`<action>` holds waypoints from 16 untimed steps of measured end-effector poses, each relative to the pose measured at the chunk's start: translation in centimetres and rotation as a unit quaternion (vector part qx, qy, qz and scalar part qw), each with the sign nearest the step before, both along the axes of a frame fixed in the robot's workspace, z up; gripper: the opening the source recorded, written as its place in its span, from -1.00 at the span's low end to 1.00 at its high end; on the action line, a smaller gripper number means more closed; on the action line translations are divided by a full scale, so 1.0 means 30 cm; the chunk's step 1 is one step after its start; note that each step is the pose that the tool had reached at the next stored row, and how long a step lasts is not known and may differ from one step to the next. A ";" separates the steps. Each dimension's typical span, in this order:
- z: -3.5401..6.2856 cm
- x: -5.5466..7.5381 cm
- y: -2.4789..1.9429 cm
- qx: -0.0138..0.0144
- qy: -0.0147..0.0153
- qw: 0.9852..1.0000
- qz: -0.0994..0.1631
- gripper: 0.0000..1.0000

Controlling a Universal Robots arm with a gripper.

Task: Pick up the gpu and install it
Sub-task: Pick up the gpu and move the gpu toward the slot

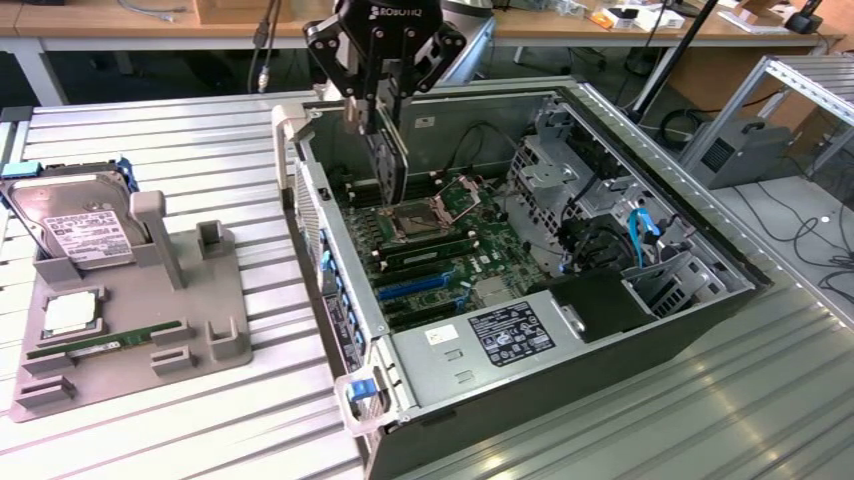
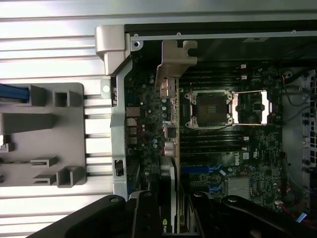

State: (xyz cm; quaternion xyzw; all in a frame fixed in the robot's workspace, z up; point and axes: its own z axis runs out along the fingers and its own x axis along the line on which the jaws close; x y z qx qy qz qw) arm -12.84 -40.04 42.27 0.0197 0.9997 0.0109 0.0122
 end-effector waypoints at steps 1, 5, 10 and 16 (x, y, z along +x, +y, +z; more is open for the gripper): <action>0.000 0.002 0.000 0.000 0.000 1.000 0.000 -0.45; 0.000 0.018 0.000 0.000 0.000 1.000 0.000 -0.45; 0.000 0.032 0.000 0.000 0.000 1.000 0.000 -0.45; 0.000 0.042 0.000 0.000 0.000 1.000 0.000 -0.45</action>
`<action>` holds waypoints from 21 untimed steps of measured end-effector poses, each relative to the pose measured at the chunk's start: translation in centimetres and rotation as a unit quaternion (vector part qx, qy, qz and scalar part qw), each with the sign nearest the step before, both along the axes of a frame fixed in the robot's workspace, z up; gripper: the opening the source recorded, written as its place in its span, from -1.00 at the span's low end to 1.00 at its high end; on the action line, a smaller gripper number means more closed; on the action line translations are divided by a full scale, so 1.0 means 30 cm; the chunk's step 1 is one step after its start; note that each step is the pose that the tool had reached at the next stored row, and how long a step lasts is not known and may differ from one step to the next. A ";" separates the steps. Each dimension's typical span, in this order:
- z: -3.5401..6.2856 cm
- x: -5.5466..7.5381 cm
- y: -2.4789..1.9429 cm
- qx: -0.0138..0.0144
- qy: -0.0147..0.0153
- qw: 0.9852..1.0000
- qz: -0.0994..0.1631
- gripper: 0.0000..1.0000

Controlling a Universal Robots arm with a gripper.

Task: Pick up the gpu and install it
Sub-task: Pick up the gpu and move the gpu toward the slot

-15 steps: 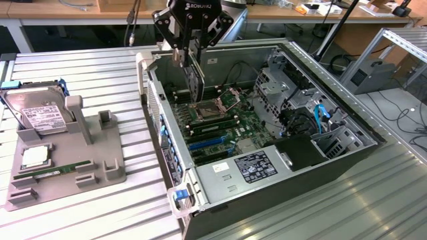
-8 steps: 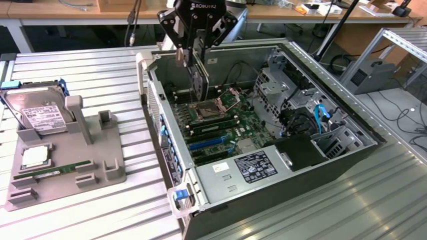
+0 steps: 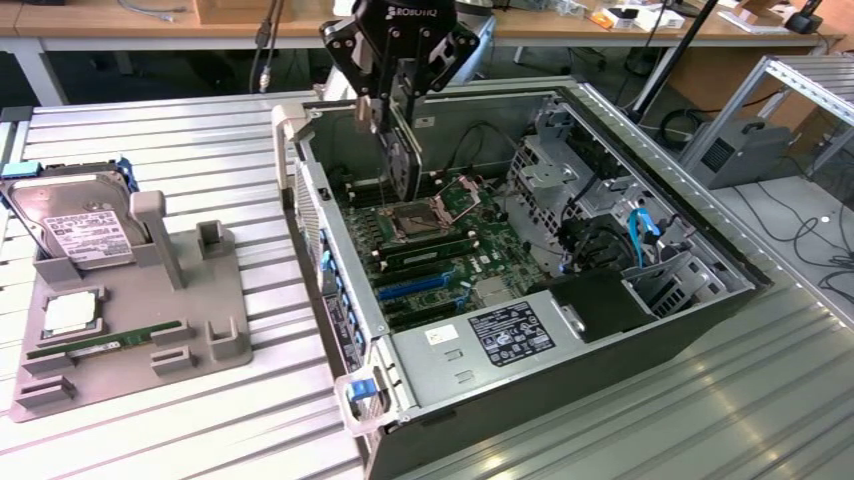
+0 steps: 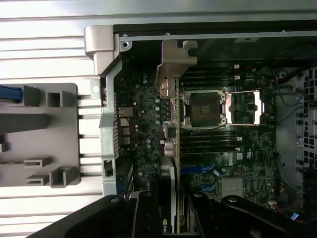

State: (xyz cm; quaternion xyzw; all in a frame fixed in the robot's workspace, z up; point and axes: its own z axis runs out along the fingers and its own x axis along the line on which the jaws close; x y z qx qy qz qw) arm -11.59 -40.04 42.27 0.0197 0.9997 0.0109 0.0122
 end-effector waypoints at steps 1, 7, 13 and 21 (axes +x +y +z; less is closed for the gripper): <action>0.000 0.001 0.000 0.000 0.000 1.000 0.000 -0.45; 0.000 0.008 0.000 0.000 0.000 1.000 0.000 -0.45; 0.000 0.022 0.000 0.000 0.000 1.000 0.000 -0.45; 0.000 0.034 0.000 0.000 0.000 1.000 0.000 -0.45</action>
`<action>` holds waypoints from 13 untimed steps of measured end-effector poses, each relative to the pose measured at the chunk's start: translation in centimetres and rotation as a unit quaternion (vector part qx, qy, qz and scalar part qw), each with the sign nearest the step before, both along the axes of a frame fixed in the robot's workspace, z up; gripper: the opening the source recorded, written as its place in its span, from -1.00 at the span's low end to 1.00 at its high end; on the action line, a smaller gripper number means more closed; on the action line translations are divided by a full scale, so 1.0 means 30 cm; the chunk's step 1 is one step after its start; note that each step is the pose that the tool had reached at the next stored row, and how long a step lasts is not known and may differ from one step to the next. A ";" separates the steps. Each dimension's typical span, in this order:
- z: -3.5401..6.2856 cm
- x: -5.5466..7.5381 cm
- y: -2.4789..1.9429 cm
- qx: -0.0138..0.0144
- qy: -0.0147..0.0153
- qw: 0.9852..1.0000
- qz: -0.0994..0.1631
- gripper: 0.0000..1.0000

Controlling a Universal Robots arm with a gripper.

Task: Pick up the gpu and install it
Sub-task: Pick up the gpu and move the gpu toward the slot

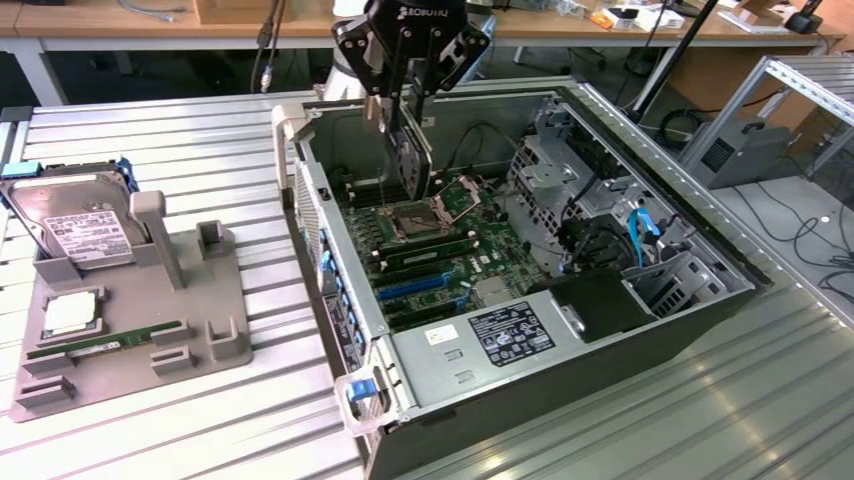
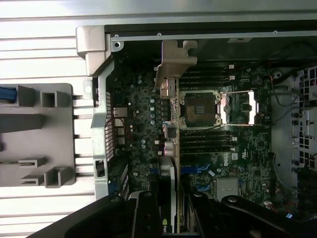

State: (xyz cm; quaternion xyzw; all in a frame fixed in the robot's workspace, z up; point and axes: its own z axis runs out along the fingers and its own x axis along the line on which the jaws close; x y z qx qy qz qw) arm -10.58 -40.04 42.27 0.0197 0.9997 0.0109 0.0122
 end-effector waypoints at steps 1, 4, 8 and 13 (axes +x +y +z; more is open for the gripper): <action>0.000 0.003 0.000 0.000 0.000 1.000 0.000 -0.45; 0.000 0.007 0.000 0.000 0.000 1.000 0.000 -0.45; 0.000 0.012 0.000 0.000 0.000 1.000 0.000 -0.45; 0.000 0.033 0.000 0.000 0.000 1.000 0.000 -0.45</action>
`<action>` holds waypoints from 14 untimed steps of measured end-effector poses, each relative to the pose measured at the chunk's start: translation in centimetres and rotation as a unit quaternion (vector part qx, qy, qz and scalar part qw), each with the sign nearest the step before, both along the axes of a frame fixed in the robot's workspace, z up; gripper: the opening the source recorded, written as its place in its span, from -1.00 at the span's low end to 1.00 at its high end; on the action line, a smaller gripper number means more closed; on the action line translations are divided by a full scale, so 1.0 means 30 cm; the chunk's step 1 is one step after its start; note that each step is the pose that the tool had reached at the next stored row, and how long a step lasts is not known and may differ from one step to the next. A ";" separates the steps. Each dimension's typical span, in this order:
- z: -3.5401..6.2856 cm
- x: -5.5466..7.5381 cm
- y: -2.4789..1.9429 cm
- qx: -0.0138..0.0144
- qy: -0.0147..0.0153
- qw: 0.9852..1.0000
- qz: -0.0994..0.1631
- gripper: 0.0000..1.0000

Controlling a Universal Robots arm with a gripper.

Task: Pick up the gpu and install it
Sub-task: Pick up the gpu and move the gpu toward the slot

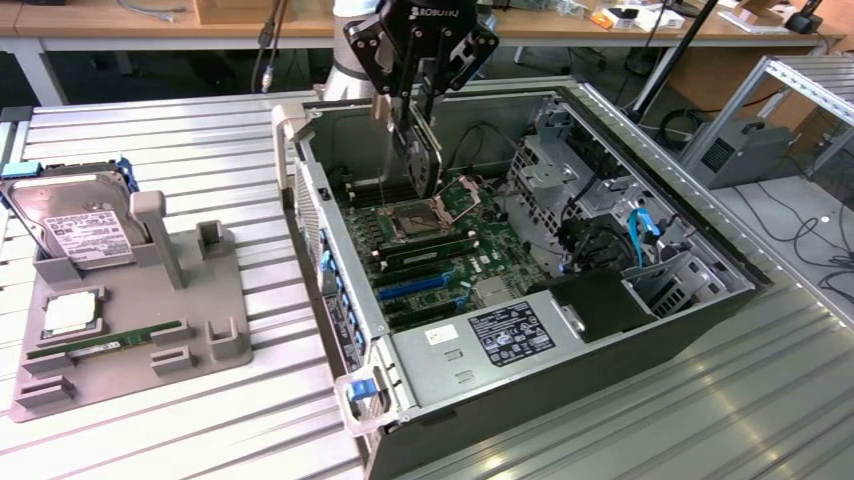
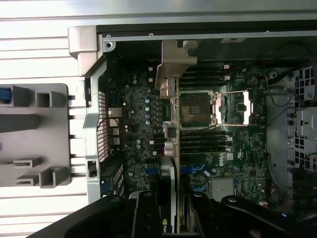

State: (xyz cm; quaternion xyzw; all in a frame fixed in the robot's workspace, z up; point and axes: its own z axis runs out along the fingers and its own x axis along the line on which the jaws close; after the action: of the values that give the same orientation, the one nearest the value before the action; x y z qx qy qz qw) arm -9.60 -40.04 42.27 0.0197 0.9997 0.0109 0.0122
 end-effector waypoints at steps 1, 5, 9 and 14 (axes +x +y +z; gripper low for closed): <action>0.000 0.003 0.000 0.000 0.000 1.000 0.000 -0.45; 0.000 0.021 0.000 0.000 0.000 1.000 0.000 -0.45; 0.000 0.033 0.000 0.000 0.000 1.000 0.000 -0.45; 0.000 0.048 0.000 0.000 0.000 1.000 0.000 -0.45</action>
State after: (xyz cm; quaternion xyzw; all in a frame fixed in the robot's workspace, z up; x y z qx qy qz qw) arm -8.16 -40.04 42.27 0.0197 0.9997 0.0109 0.0122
